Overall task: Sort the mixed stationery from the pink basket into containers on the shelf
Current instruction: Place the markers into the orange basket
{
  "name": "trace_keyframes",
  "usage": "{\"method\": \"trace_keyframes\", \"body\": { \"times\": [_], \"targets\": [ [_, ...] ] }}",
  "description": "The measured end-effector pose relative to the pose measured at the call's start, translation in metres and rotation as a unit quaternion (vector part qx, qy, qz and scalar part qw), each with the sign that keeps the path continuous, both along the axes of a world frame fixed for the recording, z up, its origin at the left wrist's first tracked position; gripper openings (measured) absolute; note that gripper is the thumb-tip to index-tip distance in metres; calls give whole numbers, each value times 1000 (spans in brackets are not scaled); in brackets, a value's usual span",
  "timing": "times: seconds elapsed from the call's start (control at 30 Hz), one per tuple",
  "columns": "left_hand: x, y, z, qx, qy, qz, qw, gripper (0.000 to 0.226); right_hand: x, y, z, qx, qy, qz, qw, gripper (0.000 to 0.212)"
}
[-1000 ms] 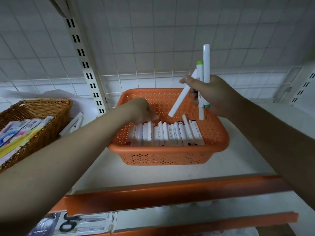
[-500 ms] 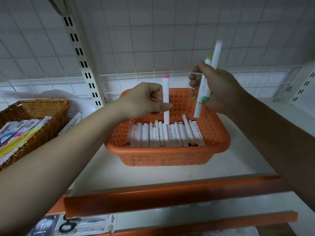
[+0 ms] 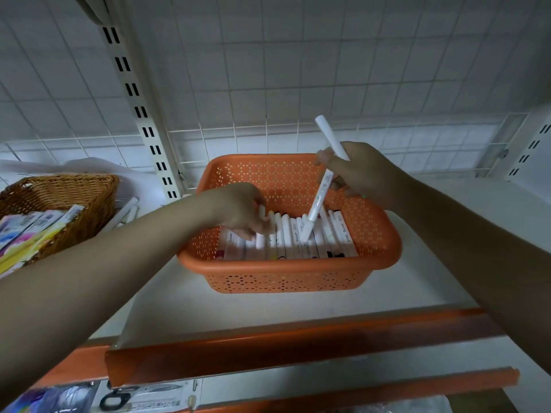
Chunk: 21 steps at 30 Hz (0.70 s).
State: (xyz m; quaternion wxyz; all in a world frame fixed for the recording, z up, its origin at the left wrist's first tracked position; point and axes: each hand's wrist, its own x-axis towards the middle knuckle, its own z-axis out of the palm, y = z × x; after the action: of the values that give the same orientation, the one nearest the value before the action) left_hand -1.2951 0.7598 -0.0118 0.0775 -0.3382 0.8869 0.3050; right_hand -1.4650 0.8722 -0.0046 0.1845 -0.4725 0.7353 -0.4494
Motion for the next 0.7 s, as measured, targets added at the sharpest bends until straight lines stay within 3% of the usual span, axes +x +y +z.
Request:
{"method": "trace_keyframes", "body": {
  "times": [0.07,0.13,0.17,0.23,0.33,0.4,0.47,0.5,0.57,0.63,0.7],
  "targets": [
    [1,0,-3,-145,-83,-49,985,48,2,-1,3,10,-16,32,999,23],
    [0,5,0,-223,-42,-38,973,52,5,-2,7,21,-10,66,998,24],
    [-1,7,2,-216,27,-31,976,51,7,-3,9,21,-7,81,996,25],
    [-5,14,9,-111,145,-44,982,38,15,-6,10,10,-18,103,994,25],
    [-10,23,11,44,183,-31,982,29,25,-12,11,-53,-175,84,980,32],
    [-10,21,8,53,185,8,981,52,23,-14,15,-91,-298,42,949,31],
    [-8,15,4,27,181,42,982,83,18,-11,19,-90,-341,8,936,23],
    [-8,12,4,16,173,49,984,88,15,-10,19,-77,-345,-1,935,19],
    [-7,9,4,-12,137,51,989,83,7,-6,16,-27,-305,-25,951,17],
    [-8,8,4,-84,48,24,995,77,-1,-1,11,51,-170,-41,983,20],
    [-9,10,3,-132,-44,-18,990,73,-2,5,7,118,-43,-7,992,17]
  ]
}}
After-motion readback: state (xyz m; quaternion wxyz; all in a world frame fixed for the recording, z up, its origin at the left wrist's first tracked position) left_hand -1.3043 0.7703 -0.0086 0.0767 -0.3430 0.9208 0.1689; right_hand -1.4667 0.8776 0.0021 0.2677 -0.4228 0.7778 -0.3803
